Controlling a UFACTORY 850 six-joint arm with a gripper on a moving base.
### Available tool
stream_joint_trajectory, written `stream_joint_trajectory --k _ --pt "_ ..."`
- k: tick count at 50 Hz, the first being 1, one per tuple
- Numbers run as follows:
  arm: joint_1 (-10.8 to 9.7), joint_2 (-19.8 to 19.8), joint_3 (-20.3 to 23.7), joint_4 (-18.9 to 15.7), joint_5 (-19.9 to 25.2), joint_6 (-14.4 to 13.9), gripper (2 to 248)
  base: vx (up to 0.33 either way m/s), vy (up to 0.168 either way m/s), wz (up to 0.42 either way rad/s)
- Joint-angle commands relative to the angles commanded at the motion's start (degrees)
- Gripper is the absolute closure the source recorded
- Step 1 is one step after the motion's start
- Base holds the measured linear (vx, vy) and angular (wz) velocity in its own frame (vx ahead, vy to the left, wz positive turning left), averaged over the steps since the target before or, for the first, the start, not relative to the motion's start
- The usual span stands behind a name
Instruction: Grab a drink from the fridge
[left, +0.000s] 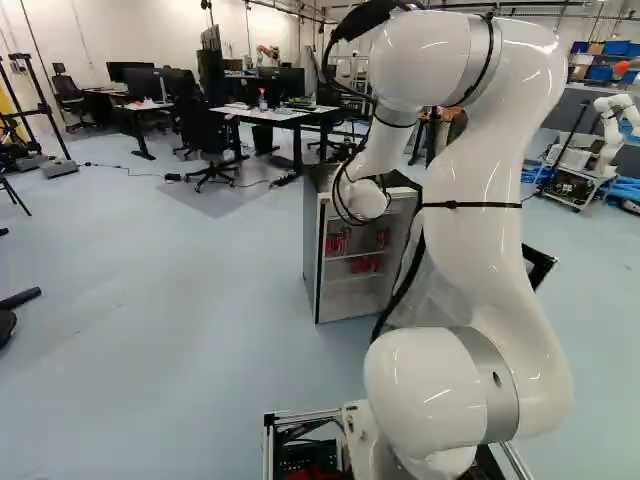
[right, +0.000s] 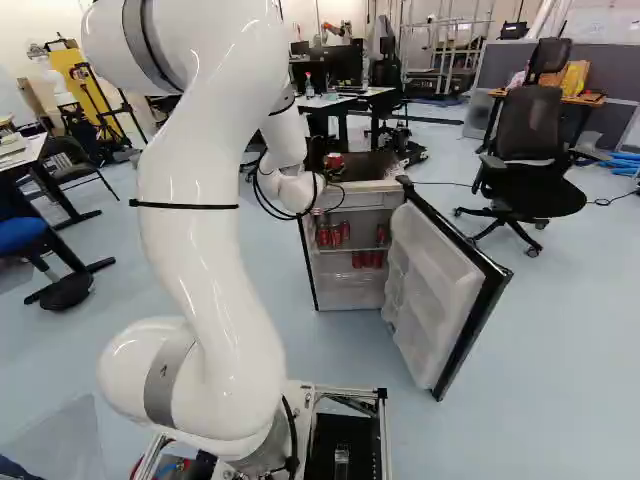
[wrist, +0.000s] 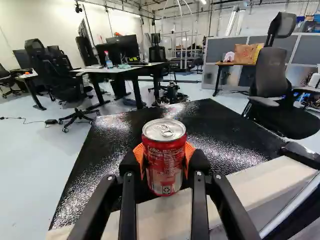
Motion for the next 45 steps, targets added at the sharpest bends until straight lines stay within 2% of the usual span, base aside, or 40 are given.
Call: stream_joint_trajectory --k 8,9,13,14,19,20,24,25,29,30,45 --pt "0.0 0.0 0.0 0.0 0.0 0.0 151 0.0 0.0 0.0" --pt "0.0 0.0 0.0 0.0 0.0 0.0 140 0.0 0.0 0.0" --pt "0.0 0.0 0.0 0.0 0.0 0.0 140 0.0 0.0 0.0" --pt "0.0 0.0 0.0 0.0 0.0 0.0 107 0.0 0.0 0.0" --pt "0.0 0.0 0.0 0.0 0.0 0.0 107 0.0 0.0 0.0" --pt "0.0 0.0 0.0 0.0 0.0 0.0 72 0.0 0.0 0.0" --pt "0.0 0.0 0.0 0.0 0.0 0.0 72 0.0 0.0 0.0" --pt "0.0 0.0 0.0 0.0 0.0 0.0 34 0.0 0.0 0.0" --pt "0.0 0.08 0.11 0.0 0.0 0.0 34 0.0 0.0 0.0" --pt "-0.01 0.15 0.2 0.0 0.0 0.0 3 0.0 0.0 0.0" --pt "0.04 3.18 4.19 0.0 0.0 0.0 3 0.0 0.0 0.0"
